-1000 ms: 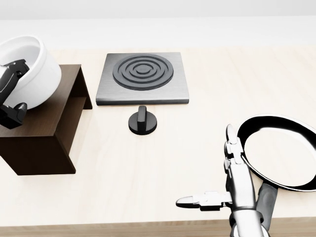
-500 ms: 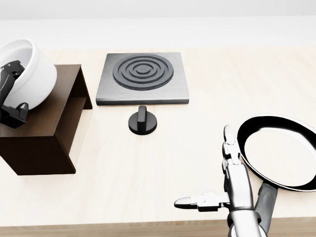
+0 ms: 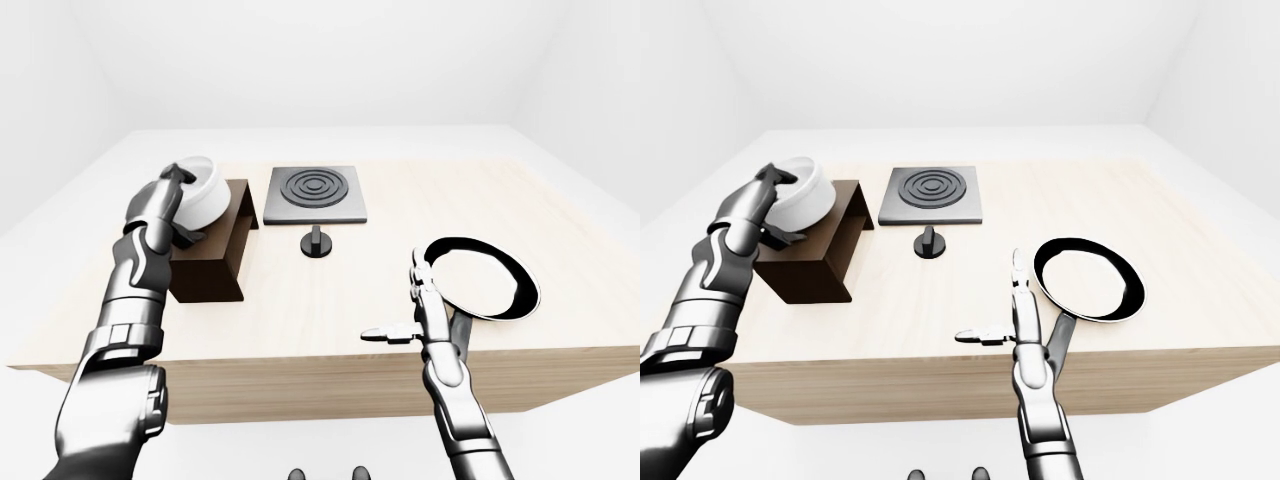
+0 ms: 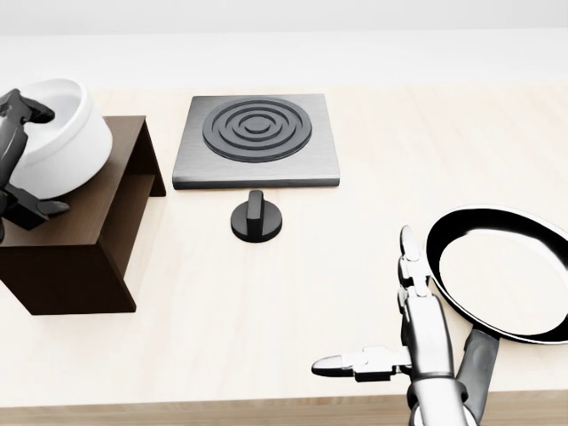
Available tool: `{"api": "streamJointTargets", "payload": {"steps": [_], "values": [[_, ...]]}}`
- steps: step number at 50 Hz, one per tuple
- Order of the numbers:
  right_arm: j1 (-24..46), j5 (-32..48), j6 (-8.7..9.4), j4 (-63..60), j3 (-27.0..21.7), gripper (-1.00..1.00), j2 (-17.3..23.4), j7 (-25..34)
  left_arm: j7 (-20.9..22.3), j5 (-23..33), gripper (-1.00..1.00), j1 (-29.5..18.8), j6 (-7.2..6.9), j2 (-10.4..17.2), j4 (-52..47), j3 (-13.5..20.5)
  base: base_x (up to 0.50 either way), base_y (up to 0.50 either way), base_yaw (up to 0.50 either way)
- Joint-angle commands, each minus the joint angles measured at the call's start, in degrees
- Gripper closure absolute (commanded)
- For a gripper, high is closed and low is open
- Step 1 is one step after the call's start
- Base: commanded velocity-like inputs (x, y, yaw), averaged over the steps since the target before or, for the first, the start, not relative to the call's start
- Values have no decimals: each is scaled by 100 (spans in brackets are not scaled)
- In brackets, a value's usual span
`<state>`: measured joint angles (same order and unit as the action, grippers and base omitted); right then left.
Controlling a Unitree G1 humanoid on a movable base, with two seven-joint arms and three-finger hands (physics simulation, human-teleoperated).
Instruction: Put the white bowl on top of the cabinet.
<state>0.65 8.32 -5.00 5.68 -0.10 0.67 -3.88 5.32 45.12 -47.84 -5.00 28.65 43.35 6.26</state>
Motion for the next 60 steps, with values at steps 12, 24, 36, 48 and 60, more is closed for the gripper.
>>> {"api": "streamJointTargets", "payload": {"steps": [12,24,36,48,60], "values": [[6,25,0,37,10,-100,0,8,-195,265,-100,-34,0,-43,97,11,0,0,0],[-11,23,0,-5,6,-100,0,13,-196,257,-100,113,0,-104,-122,37,0,0,0],[23,142,0,60,105,-100,-57,-87,319,-37,-100,1217,0,-480,-2526,431,0,0,0],[302,29,247,-83,90,-100,-78,-95,137,-850,-100,2081,0,-1131,-3995,360,0,0,0],[819,35,831,-343,49,-100,-99,-298,-187,-1612,-100,2656,0,-1579,-4300,389,0,0,0]]}}
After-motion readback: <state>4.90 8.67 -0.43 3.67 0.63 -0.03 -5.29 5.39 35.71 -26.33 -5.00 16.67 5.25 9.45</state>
